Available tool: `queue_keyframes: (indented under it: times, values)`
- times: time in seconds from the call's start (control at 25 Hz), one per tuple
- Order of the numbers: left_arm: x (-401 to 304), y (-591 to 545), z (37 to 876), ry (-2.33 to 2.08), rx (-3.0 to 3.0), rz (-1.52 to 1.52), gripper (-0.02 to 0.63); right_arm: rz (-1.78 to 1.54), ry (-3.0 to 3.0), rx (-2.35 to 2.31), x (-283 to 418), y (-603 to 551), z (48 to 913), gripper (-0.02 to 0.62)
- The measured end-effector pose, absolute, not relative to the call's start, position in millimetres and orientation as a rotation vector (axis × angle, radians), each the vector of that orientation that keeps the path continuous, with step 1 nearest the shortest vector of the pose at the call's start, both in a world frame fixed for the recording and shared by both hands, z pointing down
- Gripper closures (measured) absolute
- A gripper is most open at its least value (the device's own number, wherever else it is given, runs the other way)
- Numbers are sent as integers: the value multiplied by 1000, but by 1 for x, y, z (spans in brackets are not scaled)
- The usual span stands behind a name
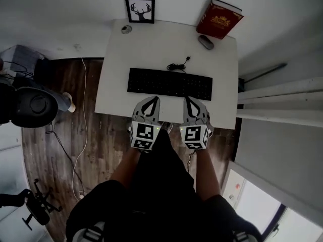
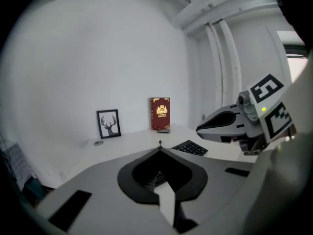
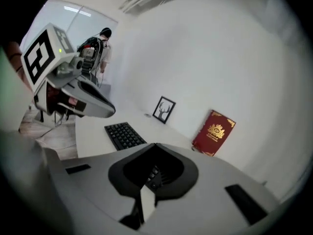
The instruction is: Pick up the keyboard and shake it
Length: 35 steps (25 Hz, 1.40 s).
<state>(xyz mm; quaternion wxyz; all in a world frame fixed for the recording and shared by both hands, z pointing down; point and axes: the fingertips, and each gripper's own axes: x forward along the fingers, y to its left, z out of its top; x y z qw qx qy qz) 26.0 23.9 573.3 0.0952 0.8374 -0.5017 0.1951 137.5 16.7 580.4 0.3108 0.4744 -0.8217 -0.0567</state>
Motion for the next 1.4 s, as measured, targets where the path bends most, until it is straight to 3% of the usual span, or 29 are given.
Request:
queue_keyframes:
  times: [0.2,0.76,0.96,1.4]
  values:
    - [27,79,540,-1527,2491,345,603,-194,-2265,1411,123,78,531,574]
    - [54,129,452,-1601,2641,278,603,-273,-2440,1590,139,136,433,575]
    - [105,144,417,-1592,2701,148,603,-376,-2493,1602,176,159,389,574]
    - [240,184,408,-1482,2786,104,603,-427,-2535,1599,276,191,376,574]
